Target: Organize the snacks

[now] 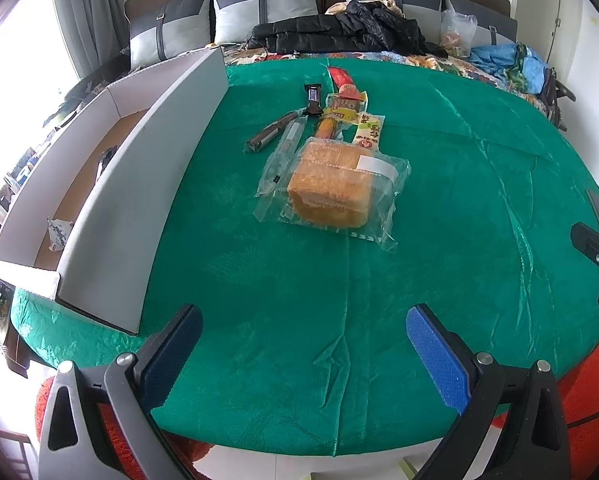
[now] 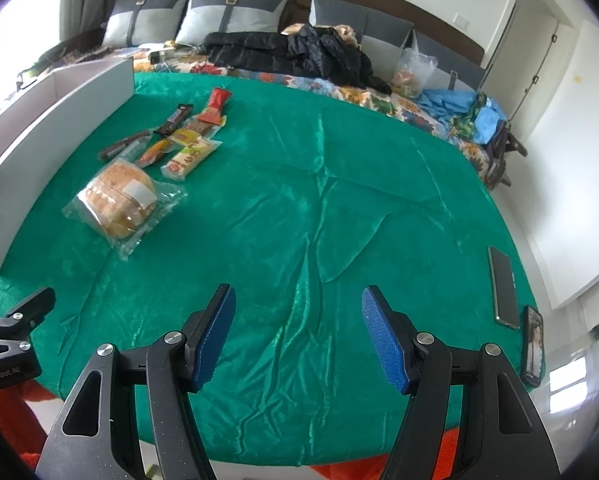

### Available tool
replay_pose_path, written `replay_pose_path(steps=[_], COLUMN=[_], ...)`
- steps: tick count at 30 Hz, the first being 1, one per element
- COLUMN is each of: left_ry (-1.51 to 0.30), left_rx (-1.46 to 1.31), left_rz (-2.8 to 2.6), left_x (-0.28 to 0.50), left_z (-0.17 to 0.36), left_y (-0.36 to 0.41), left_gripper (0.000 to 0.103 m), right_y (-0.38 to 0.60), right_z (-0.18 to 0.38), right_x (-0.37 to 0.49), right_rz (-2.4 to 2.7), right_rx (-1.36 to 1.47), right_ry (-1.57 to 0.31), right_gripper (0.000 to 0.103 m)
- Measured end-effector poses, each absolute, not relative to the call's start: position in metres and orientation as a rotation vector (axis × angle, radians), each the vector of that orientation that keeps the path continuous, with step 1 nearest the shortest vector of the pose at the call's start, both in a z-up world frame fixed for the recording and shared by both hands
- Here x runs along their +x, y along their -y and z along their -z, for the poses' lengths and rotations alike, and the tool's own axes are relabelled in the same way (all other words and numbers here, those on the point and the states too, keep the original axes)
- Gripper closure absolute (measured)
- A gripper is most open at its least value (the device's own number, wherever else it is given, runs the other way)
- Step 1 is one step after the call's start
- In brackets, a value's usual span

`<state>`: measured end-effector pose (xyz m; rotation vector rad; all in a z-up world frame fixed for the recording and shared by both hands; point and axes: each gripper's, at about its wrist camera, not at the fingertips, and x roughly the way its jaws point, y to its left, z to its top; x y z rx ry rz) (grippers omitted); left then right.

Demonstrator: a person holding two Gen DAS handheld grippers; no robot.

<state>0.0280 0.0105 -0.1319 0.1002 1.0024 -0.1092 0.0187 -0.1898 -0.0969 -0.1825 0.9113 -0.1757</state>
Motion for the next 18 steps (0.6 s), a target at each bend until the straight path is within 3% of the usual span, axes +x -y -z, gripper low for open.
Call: replay_pose_path(steps=[7, 9, 18], left_ry=[-1.003, -1.002, -1.003], left_rx=[0.109, 0.114, 0.144], left_rz=[0.110, 0.110, 0.113], left_x=[0.028, 0.027, 0.025], left_z=[0.133, 0.133, 0.133], left_y=[-0.009, -0.008, 0.001], left_gripper=[0.002, 0.002, 0.002], right_y=[0.200, 0.208, 0.235], right_z=[0.096, 0.093, 0.059], right_x=[0.019, 0.019, 0.010], right_rz=[0.215, 0.233, 0.386], right_rx=[-0.181, -0.160, -0.189], right_ry=[-0.934, -0.946, -0.888], right_gripper=[0.034, 0.027, 0.027])
